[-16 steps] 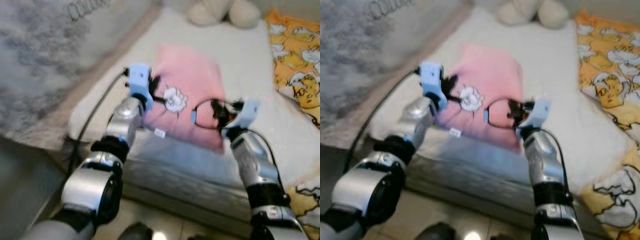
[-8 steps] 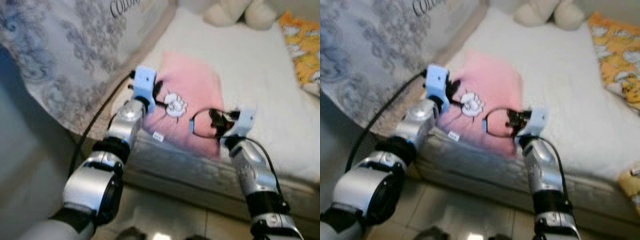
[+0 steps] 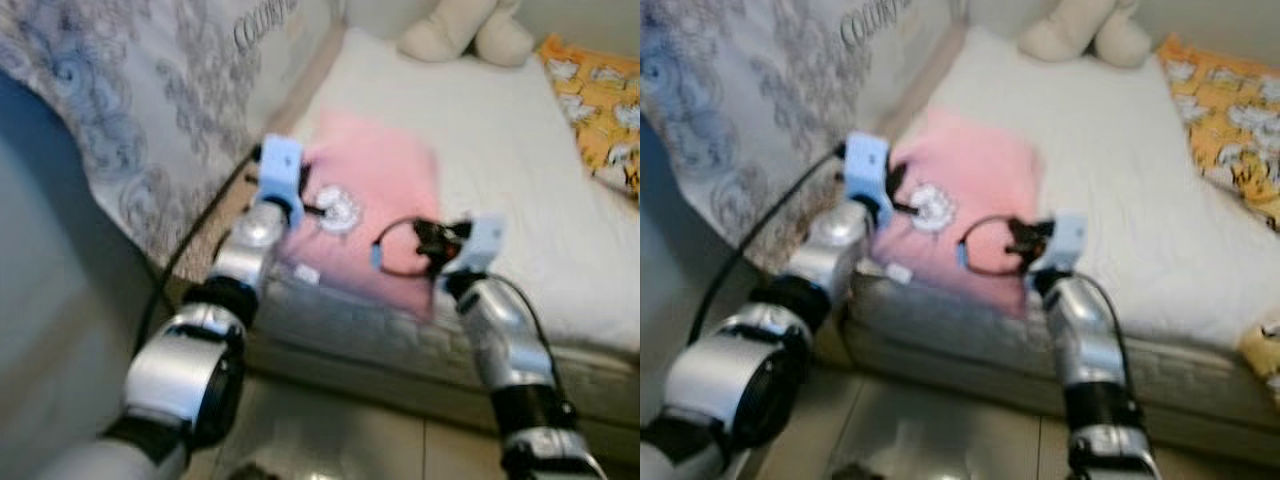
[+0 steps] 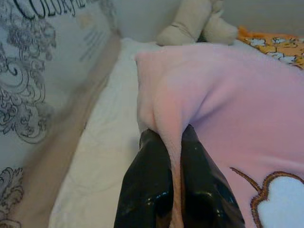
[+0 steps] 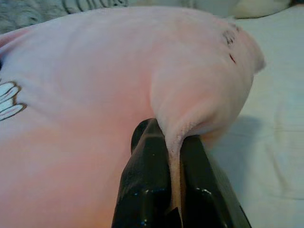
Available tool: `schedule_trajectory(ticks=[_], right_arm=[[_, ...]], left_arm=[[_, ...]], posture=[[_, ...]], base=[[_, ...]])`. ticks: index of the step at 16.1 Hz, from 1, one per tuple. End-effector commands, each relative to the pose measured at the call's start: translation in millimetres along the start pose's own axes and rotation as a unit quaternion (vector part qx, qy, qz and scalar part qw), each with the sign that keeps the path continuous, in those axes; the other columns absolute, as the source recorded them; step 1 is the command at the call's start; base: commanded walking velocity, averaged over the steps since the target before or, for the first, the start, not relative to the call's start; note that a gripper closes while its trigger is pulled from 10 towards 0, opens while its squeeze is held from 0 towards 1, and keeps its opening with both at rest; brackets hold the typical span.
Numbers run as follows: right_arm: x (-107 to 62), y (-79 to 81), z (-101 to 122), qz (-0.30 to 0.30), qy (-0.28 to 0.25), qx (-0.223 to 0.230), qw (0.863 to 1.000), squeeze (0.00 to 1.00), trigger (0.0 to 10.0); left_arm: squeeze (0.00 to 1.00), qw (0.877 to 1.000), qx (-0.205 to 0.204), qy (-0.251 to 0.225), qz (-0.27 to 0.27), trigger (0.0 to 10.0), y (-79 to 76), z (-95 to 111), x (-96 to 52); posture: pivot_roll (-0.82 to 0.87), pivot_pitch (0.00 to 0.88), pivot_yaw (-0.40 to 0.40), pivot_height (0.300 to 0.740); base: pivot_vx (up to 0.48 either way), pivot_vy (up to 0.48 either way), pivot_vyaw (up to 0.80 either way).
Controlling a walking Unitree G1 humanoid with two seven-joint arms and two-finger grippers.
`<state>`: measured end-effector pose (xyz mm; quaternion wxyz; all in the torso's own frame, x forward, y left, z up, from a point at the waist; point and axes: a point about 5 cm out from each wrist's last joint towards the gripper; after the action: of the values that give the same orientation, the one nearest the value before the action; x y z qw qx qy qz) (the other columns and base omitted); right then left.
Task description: Clean up the room
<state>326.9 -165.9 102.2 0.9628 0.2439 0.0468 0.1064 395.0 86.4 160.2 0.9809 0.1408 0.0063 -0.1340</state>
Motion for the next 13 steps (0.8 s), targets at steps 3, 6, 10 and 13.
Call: schedule_trajectory(ticks=[3,6,10,13], right_arm=[[-2.4,-0.4,-0.1,-0.003,-0.006,-0.005,1.0,0.0,10.0],[-1.6,0.7,-2.7,0.0,-0.001,-0.01,1.0,0.0,10.0],[-1.3,-2.8,-5.7,-0.01,0.009,-0.012,1.0,0.0,10.0],[-1.6,-2.7,-5.8,-0.008,0.012,-0.011,1.0,0.0,10.0]], left_arm=[[0.0,0.998,0.003,-0.005,0.064,10.0,26.8,1.7,-2.3],[0.0,0.998,0.002,-0.002,0.068,10.0,29.6,0.9,-2.5],[0.0,0.997,0.002,-0.001,0.071,10.0,30.9,1.5,-2.4],[0.0,0.998,0.0,0.002,0.07,10.0,29.5,-0.2,-2.5]], posture=[[-0.01,0.0,-0.01,0.74],[-0.01,0.0,-0.01,0.74],[-0.01,0.0,-0.011,0.74],[-0.01,0.0,-0.014,0.74]], base=[[0.472,0.0,0.0],[0.472,0.0,0.42],[0.472,0.0,0.61],[0.471,0.0,0.0]])
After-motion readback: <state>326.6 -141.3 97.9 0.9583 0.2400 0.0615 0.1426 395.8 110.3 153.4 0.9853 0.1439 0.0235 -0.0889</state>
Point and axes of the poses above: a point about 5 cm out from each wrist's last joint towards the gripper, its own x axis pointing out of the wrist towards the gripper, its own z axis along the axis of the wrist's last joint, y = z × x, and after that the axes turned 12 degrees about x, right-handed
